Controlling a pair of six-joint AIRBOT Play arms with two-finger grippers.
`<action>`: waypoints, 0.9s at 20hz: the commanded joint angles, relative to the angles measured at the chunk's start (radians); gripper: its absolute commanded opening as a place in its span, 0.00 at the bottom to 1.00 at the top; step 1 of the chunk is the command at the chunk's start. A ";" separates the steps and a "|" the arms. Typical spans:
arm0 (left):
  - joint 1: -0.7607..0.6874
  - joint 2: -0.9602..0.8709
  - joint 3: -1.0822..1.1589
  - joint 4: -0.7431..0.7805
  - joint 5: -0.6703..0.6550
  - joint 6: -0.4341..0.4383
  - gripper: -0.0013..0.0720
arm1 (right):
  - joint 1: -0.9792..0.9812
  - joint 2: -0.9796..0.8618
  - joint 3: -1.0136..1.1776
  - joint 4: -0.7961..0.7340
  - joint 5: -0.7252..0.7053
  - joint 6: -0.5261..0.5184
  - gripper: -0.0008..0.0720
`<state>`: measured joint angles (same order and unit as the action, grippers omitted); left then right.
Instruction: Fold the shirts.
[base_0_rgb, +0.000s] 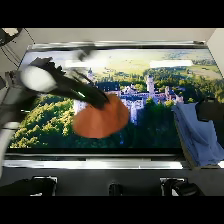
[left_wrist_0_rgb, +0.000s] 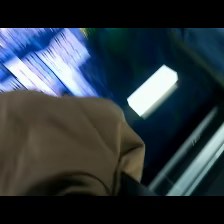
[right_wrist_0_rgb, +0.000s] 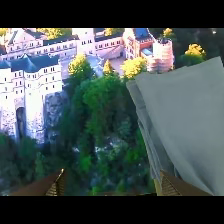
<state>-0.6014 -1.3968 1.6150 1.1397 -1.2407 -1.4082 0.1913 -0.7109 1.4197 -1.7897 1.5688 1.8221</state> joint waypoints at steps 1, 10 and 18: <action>-0.117 -0.153 -0.080 -0.089 0.000 -0.032 1.00 | 0.001 0.013 0.000 0.005 0.030 0.007 0.94; 0.375 -0.001 0.032 0.053 -0.202 -0.059 0.95 | 0.001 -0.179 -0.007 0.113 0.028 0.007 0.94; 0.526 0.150 -0.689 -0.158 -0.027 0.080 0.88 | 0.001 -0.607 -0.034 0.151 -0.069 -0.046 0.94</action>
<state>-0.0978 -1.2842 1.1622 1.1233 -1.3808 -1.4124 0.1913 -1.1793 1.3891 -1.6535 1.5368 1.7908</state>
